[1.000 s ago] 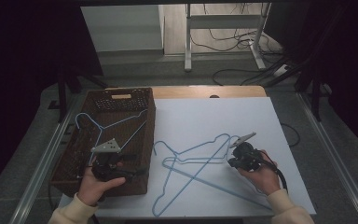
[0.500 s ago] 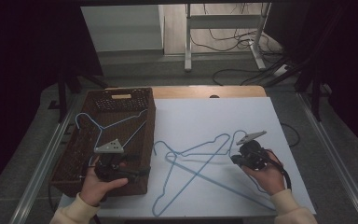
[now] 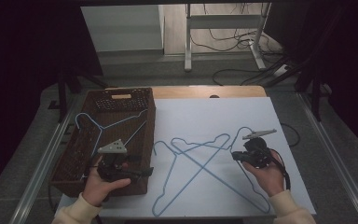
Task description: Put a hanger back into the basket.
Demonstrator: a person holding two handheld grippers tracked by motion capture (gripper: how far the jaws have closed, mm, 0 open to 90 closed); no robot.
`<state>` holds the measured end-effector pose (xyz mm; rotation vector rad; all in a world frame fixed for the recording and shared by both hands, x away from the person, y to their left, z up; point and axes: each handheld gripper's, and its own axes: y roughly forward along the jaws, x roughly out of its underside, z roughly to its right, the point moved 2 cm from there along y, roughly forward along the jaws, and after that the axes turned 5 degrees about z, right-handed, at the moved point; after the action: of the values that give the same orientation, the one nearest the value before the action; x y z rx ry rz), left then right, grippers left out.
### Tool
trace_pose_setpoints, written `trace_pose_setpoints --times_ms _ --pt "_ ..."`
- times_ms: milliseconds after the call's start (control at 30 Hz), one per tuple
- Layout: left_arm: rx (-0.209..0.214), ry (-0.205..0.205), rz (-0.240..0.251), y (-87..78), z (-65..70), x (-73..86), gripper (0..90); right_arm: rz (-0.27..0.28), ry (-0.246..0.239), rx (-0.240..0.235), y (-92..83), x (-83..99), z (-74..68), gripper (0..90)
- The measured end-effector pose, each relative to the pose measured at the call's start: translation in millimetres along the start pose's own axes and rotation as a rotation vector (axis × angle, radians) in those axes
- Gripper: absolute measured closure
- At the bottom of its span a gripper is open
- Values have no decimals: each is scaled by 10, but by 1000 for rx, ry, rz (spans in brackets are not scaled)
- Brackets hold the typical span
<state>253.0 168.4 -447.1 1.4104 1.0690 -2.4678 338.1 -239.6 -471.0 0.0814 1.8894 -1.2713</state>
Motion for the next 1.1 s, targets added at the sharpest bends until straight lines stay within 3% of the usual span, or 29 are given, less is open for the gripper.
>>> trace_pose_setpoints --times_ms 333,600,867,1100 --pt "-4 -2 9 -26 -2 -5 249 -19 76 -14 56 89 -12 871" --pt "-11 2 28 -77 23 -31 250 -79 99 4 187 204 -34 866" --pt "18 29 33 -31 216 -100 251 -119 126 -16 264 283 -81 860" --pt "58 62 -15 184 415 -163 251 -101 153 -72 228 287 -113 881"
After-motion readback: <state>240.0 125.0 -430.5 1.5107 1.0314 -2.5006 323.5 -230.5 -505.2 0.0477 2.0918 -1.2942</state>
